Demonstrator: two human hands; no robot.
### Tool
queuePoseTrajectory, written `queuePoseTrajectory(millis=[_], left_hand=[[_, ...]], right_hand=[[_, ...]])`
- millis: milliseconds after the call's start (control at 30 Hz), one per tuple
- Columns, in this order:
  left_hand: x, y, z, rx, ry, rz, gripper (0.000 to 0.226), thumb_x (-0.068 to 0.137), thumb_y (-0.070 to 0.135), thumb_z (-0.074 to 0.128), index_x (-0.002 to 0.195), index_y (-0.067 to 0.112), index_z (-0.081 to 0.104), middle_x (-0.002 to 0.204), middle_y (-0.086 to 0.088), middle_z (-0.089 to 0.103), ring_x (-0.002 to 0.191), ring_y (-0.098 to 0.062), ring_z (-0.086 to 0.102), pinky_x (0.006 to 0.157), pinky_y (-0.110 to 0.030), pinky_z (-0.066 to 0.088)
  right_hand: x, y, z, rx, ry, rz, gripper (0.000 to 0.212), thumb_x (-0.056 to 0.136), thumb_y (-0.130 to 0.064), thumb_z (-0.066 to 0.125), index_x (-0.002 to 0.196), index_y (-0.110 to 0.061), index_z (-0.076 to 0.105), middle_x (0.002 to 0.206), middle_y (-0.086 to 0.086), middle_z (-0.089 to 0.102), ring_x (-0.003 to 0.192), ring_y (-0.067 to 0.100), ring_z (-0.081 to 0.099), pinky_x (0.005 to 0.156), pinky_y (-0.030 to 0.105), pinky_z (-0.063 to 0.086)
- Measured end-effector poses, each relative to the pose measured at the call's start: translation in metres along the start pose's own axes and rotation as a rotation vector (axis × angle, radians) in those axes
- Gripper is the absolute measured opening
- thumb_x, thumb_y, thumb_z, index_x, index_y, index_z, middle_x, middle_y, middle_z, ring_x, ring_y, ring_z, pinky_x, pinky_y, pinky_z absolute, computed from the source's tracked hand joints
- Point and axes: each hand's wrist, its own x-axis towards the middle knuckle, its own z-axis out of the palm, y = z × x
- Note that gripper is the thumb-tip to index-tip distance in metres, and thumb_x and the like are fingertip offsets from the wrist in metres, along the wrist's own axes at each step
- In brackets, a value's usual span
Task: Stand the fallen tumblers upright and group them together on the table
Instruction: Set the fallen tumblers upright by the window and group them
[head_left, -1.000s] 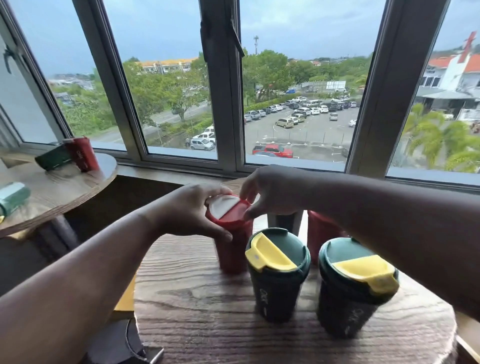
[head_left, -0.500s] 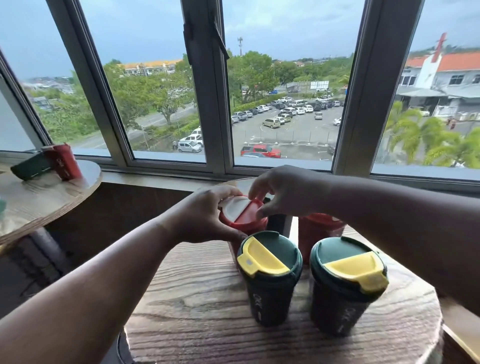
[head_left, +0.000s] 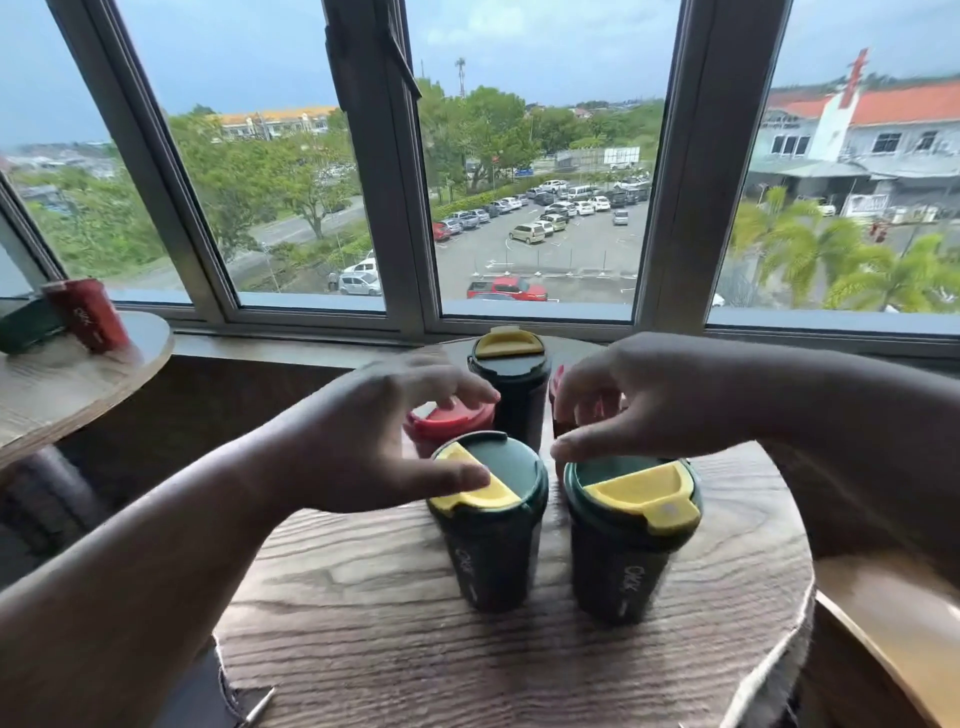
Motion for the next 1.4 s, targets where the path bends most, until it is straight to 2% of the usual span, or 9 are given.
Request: queuePoseTrajectory(millis=[100,200,467,733,933,1100,1200,1300,1400], left_hand=[[0.001,0.019,0.007,0.258,-0.183,0.040,0.098,0.057,0.090,0.061,0.142,0.045,0.042,0.136,0.021,0.055,0.132,-0.001,0.043,0.110,-0.034,0.037],[0.008,0.025,0.011,0.360,-0.271,-0.012,0.112,0.049,0.092,0.060,0.146,0.056,0.019,0.138,0.023,0.049,0.135,-0.004,0.037,0.114,-0.038,0.031],[0.019,0.026,0.015,0.195,-0.230,-0.078,0.111,0.044,0.076,0.073,0.138,0.064,0.017,0.116,0.026,0.058,0.114,-0.010,0.051,0.098,-0.042,0.045],[0.026,0.027,0.013,0.252,-0.265,-0.114,0.113,0.043,0.076,0.072,0.140,0.061,0.015,0.119,0.026,0.055,0.117,-0.013,0.047,0.102,-0.042,0.041],[0.026,0.026,0.011,0.273,-0.295,-0.101,0.115,0.048,0.078,0.076,0.143,0.060,0.013,0.125,0.027,0.052,0.120,0.000,0.039,0.106,-0.031,0.033],[0.026,0.010,0.008,0.003,-0.094,-0.096,0.078,0.068,0.078,0.062,0.137,0.047,0.045,0.123,0.025,0.060,0.121,0.002,0.049,0.104,-0.031,0.039],[0.032,-0.005,0.004,-0.029,0.067,-0.235,0.051,0.074,0.061,0.066,0.120,0.040,0.059,0.111,0.024,0.058,0.108,0.005,0.054,0.085,-0.016,0.039],[0.039,-0.022,0.002,-0.020,0.038,-0.373,0.045,0.079,0.051,0.077,0.118,0.037,0.059,0.114,0.014,0.061,0.106,-0.007,0.058,0.078,-0.018,0.043],[0.048,-0.029,0.002,-0.097,-0.022,-0.487,0.052,0.076,0.054,0.078,0.120,0.035,0.058,0.115,0.009,0.060,0.104,-0.013,0.058,0.077,-0.028,0.049]], right_hand=[[-0.019,0.008,0.004,-0.029,-0.148,0.003,0.085,0.048,-0.091,0.059,0.121,-0.046,0.055,0.110,-0.026,0.058,0.102,-0.004,0.055,0.092,0.025,0.048],[-0.028,0.015,0.009,-0.076,-0.213,-0.034,0.106,0.037,-0.085,0.070,0.133,-0.054,0.038,0.124,-0.027,0.045,0.119,0.001,0.044,0.105,0.031,0.041],[-0.020,0.018,0.011,-0.128,-0.120,-0.099,0.092,0.052,-0.062,0.083,0.132,-0.046,0.041,0.117,-0.016,0.043,0.114,0.009,0.044,0.101,0.031,0.042],[-0.009,0.024,0.009,-0.206,-0.049,-0.139,0.091,0.052,-0.065,0.080,0.132,-0.047,0.040,0.118,-0.011,0.044,0.110,0.006,0.035,0.093,0.024,0.033],[-0.008,0.025,0.009,-0.224,-0.035,-0.157,0.089,0.059,-0.062,0.080,0.136,-0.043,0.040,0.125,-0.012,0.047,0.123,0.006,0.026,0.107,0.026,0.027],[-0.007,0.030,0.010,-0.212,-0.030,-0.166,0.094,0.058,-0.072,0.072,0.141,-0.042,0.037,0.137,-0.020,0.045,0.130,0.005,0.022,0.114,0.032,0.024],[-0.006,0.031,0.004,-0.042,0.016,-0.151,0.086,0.060,-0.079,0.064,0.136,-0.043,0.045,0.131,-0.022,0.048,0.127,0.001,0.035,0.108,0.029,0.034],[0.006,0.039,-0.002,0.056,0.196,-0.072,0.064,0.074,-0.064,0.067,0.128,-0.031,0.056,0.120,-0.014,0.057,0.113,0.009,0.054,0.090,0.026,0.043],[0.023,0.049,-0.004,0.041,0.186,0.189,0.074,0.076,-0.066,0.064,0.132,-0.019,0.052,0.133,0.003,0.057,0.110,0.019,0.056,0.090,0.033,0.048]])
